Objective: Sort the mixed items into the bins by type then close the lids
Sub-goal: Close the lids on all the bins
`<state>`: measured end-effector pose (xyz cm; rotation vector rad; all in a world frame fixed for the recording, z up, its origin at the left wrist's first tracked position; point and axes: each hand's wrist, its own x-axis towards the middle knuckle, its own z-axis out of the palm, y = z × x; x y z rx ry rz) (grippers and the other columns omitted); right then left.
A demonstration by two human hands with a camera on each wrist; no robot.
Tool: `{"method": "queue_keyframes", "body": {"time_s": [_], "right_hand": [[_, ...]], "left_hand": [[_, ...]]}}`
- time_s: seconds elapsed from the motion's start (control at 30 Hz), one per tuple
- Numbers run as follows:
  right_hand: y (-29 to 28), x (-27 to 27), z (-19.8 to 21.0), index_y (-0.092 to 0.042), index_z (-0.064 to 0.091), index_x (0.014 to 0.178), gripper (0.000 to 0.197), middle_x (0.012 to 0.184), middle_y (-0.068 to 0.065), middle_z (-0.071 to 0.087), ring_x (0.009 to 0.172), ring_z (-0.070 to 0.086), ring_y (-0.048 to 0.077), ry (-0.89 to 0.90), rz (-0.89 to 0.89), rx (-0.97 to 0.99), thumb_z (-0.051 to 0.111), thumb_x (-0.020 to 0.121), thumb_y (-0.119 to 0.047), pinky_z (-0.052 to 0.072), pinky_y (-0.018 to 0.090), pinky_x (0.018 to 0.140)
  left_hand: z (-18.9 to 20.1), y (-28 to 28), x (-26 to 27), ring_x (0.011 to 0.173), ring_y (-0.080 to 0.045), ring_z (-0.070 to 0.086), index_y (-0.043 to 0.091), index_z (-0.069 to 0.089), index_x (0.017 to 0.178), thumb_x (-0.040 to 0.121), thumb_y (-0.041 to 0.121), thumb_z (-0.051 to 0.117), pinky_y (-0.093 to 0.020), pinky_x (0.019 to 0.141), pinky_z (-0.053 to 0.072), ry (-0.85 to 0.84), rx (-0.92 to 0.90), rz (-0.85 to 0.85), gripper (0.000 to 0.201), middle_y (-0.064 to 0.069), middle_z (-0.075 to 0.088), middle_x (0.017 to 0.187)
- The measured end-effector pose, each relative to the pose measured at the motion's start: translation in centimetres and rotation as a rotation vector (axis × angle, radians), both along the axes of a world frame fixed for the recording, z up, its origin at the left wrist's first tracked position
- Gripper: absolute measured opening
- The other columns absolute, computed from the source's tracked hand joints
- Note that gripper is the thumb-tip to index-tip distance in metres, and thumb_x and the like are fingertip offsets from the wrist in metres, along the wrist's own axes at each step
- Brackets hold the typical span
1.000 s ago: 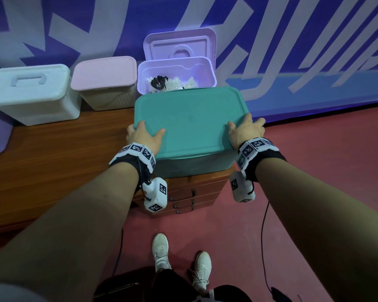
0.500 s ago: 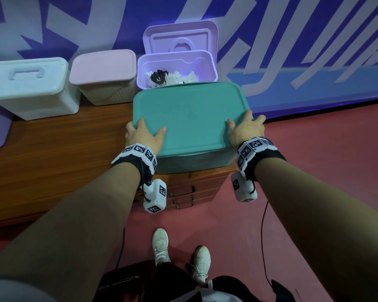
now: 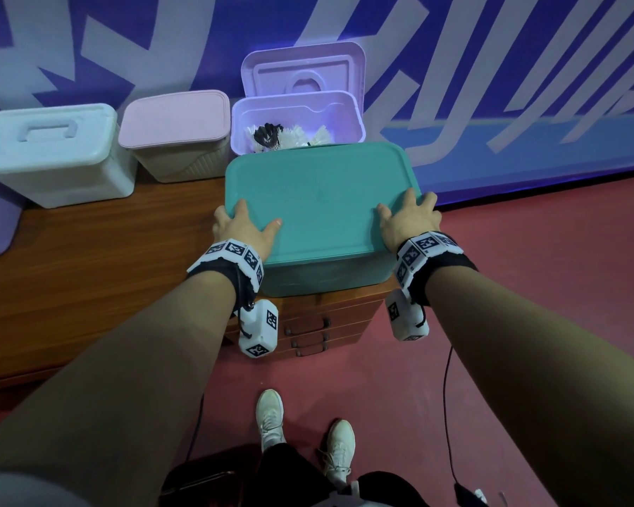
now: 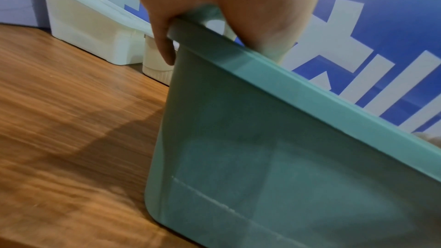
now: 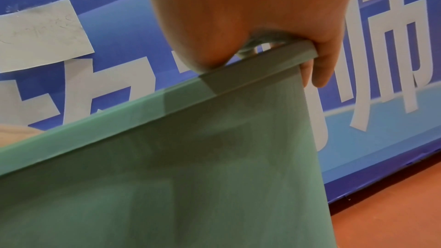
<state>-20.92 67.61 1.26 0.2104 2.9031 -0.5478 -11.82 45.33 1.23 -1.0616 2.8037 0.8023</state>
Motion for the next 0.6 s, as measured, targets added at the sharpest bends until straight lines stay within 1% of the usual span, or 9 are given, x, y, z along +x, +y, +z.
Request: {"method": "queue_keyframes", "body": {"time_s": [0.07,0.13,0.2,0.27,0.33,0.4,0.5,0.6], "right_hand": [[-0.1,-0.2,0.0,-0.014,0.034,0.138,0.057,0.145,0.011,0.023,0.125,0.035,0.036,-0.005,0.01,0.014,0.039,0.095,-0.051,0.041,0.045,0.09],[-0.3,-0.3,0.0,-0.016,0.036,0.137,0.056,0.148,0.01,0.02,0.129,0.032,0.036,-0.004,0.038,0.051,0.039,0.094,-0.052,0.036,0.048,0.098],[-0.4,-0.6,0.1,-0.019,0.033,0.141,0.06,0.155,0.007,0.011,0.135,0.025,0.035,-0.006,0.092,0.099,0.037,0.094,-0.055,0.028,0.05,0.107],[-0.5,-1.0,0.2,-0.023,0.028,0.144,0.062,0.159,0.004,0.002,0.141,0.017,0.034,-0.013,0.147,0.122,0.035,0.093,-0.058,0.022,0.052,0.112],[-0.6,-1.3,0.3,-0.025,0.025,0.146,0.064,0.16,0.002,-0.002,0.143,0.013,0.033,-0.022,0.183,0.138,0.034,0.093,-0.06,0.02,0.052,0.113],[-0.6,-1.4,0.2,-0.026,0.023,0.147,0.065,0.16,0.001,-0.003,0.142,0.013,0.034,-0.034,0.202,0.153,0.032,0.092,-0.061,0.021,0.052,0.113],[-0.7,-1.5,0.0,-0.027,0.021,0.147,0.067,0.16,0.001,-0.003,0.14,0.017,0.035,-0.054,0.217,0.16,0.031,0.092,-0.063,0.023,0.05,0.111],[-0.7,-1.4,-0.1,-0.026,0.021,0.147,0.067,0.16,0.002,-0.003,0.139,0.018,0.036,-0.035,0.216,0.173,0.03,0.092,-0.062,0.025,0.049,0.109]], "left_hand": [[-0.1,-0.1,-0.2,0.139,-0.035,0.025,0.018,0.026,0.149,0.087,0.056,0.055,-0.045,0.111,0.03,-0.001,-0.003,-0.003,0.078,-0.013,0.016,0.154],[-0.2,-0.2,-0.4,0.143,-0.034,0.018,0.015,0.027,0.148,0.087,0.057,0.055,-0.046,0.113,0.027,0.009,-0.04,-0.021,0.079,-0.01,0.009,0.158],[-0.2,-0.4,-0.8,0.147,-0.029,0.008,0.013,0.027,0.147,0.087,0.058,0.054,-0.048,0.116,0.023,0.012,-0.084,-0.063,0.08,-0.005,0.002,0.161],[-0.1,-0.6,-1.2,0.149,-0.026,0.0,0.015,0.024,0.149,0.087,0.06,0.052,-0.05,0.117,0.019,-0.018,-0.1,-0.113,0.081,-0.002,-0.003,0.162],[-0.1,-0.8,-1.5,0.149,-0.025,-0.005,0.022,0.018,0.152,0.087,0.064,0.048,-0.051,0.118,0.017,-0.064,-0.105,-0.138,0.083,0.0,-0.007,0.162],[-0.1,-0.8,-1.8,0.148,-0.026,-0.007,0.027,0.014,0.153,0.087,0.067,0.044,-0.052,0.118,0.017,-0.102,-0.114,-0.152,0.083,0.0,-0.01,0.161],[0.0,-0.7,-1.9,0.148,-0.028,-0.007,0.027,0.012,0.153,0.087,0.068,0.041,-0.052,0.117,0.019,-0.131,-0.13,-0.164,0.083,-0.002,-0.012,0.161],[-0.1,-0.7,-2.0,0.148,-0.028,-0.006,0.027,0.013,0.153,0.087,0.068,0.04,-0.051,0.116,0.021,-0.134,-0.141,-0.168,0.082,-0.002,-0.011,0.161]]}}
